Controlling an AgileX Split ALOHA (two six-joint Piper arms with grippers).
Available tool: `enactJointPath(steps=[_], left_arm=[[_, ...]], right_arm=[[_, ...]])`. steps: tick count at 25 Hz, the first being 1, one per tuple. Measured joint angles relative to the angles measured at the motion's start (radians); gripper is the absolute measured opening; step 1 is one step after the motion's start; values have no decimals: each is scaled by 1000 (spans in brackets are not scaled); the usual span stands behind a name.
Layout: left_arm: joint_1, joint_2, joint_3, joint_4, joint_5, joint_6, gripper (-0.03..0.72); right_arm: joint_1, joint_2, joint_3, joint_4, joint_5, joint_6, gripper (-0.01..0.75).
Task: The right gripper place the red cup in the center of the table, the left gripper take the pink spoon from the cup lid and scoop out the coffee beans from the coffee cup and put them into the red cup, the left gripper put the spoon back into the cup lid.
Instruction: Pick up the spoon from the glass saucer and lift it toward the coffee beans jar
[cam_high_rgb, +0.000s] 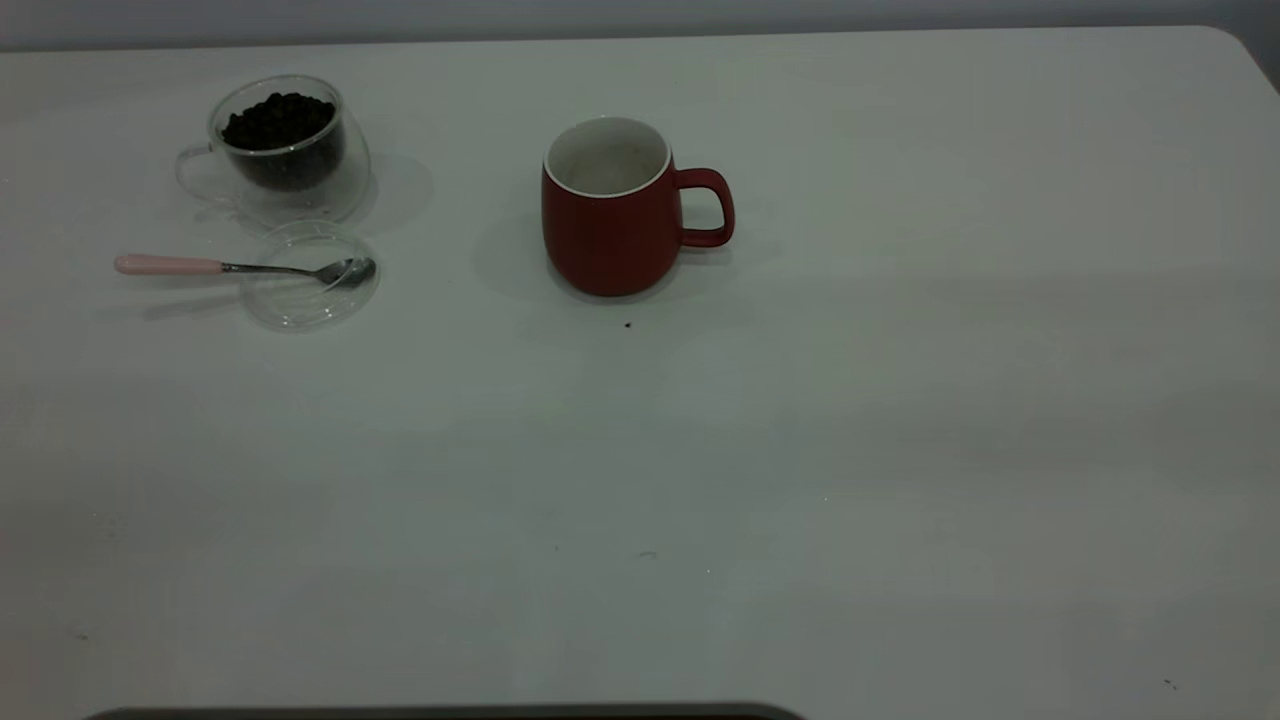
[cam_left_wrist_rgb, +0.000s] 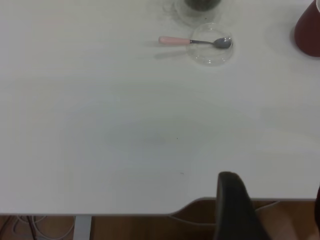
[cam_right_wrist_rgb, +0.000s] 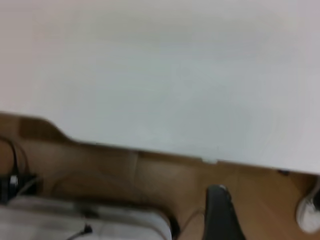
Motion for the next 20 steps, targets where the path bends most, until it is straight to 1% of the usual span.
enactJointPath(steps=[3, 6, 14, 20], left_arm=[[0, 0, 0, 0, 0, 0, 442], [0, 0, 0, 0, 0, 0, 442], [0, 0, 0, 0, 0, 0, 442], [0, 0, 0, 0, 0, 0, 442]], right_arm=[[52, -79, 13, -4, -22, 22, 524], [84, -130, 13, -8, -25, 26, 524], [90, -358, 13, -10, -25, 29, 516], [78, -378, 13, -9, -21, 29, 490]])
